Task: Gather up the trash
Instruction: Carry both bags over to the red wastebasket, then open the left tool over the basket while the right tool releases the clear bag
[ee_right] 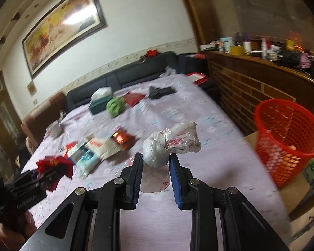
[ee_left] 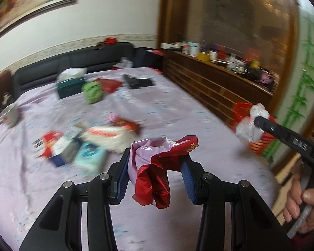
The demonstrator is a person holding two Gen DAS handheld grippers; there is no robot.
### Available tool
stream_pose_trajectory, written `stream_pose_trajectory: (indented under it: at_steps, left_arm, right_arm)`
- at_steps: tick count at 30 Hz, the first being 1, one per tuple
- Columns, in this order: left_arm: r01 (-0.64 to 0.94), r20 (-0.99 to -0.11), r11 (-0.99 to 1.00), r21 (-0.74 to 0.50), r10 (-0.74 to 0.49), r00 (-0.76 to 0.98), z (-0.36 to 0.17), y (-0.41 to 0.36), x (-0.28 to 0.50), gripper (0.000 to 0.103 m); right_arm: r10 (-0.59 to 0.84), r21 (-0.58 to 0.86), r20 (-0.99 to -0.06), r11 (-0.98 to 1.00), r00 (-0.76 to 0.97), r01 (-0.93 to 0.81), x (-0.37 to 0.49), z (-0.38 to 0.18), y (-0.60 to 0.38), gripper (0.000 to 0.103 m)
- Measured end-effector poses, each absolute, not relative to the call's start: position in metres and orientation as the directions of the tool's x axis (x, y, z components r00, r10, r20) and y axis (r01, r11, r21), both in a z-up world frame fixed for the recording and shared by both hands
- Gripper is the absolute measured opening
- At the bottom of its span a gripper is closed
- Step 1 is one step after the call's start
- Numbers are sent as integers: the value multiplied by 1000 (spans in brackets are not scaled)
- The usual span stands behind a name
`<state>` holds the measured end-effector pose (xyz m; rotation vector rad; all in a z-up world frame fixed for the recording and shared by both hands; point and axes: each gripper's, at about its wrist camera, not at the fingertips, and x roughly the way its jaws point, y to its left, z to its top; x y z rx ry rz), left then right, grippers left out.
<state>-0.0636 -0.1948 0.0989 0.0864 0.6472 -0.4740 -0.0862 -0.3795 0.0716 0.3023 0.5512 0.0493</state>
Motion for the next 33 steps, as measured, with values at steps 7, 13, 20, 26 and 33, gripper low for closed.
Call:
stream_pose_trajectory:
  at_steps: [7,13,20,26,33]
  left_arm:
    - [593,-620,797,-114,-524,584,122,-277,-58,44]
    - [672,-644,725,-153,-589,488,129,-358,-46,44]
    - [714,-668,671,-202,-627,400,120,-445,-24,44]
    - [719,-678,655,-230,-638,365,107,-498,-1,51]
    - [677,-689,670,-304,-646,330,95,-495,19,61]
  right_arm:
    - [20,361,-458,918,889,166,-113,87,-463,28]
    - [-59,399,-462,878,885,267,-130,91,-543,28]
    - [-99,425,-477,844,873,328,-143,85,-608,28]
    - [-119,426,-488,832,864,356,-139,80,-646,28]
    - [-112,328,-545,884,831,334,-108,71,-657,35]
